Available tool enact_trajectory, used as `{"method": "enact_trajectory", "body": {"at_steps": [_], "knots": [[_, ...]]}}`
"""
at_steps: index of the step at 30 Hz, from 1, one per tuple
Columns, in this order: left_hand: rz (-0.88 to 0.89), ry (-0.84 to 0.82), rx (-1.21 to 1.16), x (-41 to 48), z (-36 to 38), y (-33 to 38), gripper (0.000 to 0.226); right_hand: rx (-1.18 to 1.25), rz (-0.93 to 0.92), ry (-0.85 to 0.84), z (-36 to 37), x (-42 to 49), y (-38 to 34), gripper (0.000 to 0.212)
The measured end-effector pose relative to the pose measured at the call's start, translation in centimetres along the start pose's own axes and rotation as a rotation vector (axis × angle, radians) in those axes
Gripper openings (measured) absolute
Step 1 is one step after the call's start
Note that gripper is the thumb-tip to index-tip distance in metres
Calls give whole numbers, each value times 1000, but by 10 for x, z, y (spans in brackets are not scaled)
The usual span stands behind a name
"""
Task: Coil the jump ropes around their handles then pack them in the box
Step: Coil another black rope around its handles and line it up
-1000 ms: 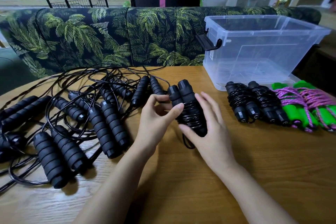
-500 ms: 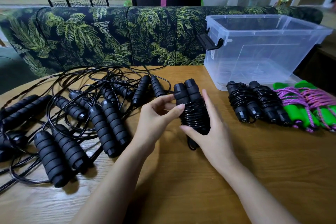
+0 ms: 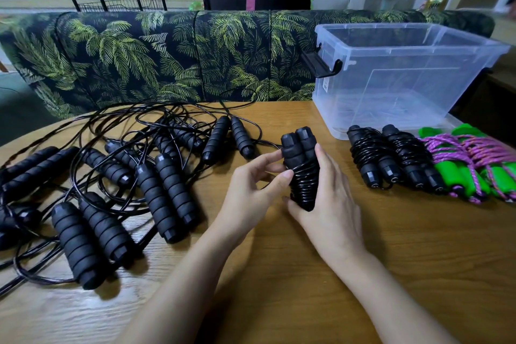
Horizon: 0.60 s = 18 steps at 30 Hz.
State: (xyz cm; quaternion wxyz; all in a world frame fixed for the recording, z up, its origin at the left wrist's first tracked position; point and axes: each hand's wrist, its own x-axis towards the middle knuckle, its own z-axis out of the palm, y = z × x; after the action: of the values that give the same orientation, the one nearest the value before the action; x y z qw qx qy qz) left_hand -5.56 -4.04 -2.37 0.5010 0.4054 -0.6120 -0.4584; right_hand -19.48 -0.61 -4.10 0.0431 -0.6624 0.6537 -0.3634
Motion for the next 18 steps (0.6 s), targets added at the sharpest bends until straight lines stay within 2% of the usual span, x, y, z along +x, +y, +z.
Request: {"method": "enact_trajectory", "body": {"at_steps": [4, 11, 15, 18], "knots": [[52, -58, 69, 1, -2, 0, 42, 115, -33, 90, 6, 4, 9, 97], [67, -104, 37, 5, -17, 1, 41, 386, -69, 93, 5, 9, 11, 96], [24, -70, -64, 7, -22, 1, 36, 624, -38, 9, 0, 7, 7, 87], [-15, -77, -124, 8, -26, 1, 43, 719, -15, -69, -5, 5, 2, 79]]}}
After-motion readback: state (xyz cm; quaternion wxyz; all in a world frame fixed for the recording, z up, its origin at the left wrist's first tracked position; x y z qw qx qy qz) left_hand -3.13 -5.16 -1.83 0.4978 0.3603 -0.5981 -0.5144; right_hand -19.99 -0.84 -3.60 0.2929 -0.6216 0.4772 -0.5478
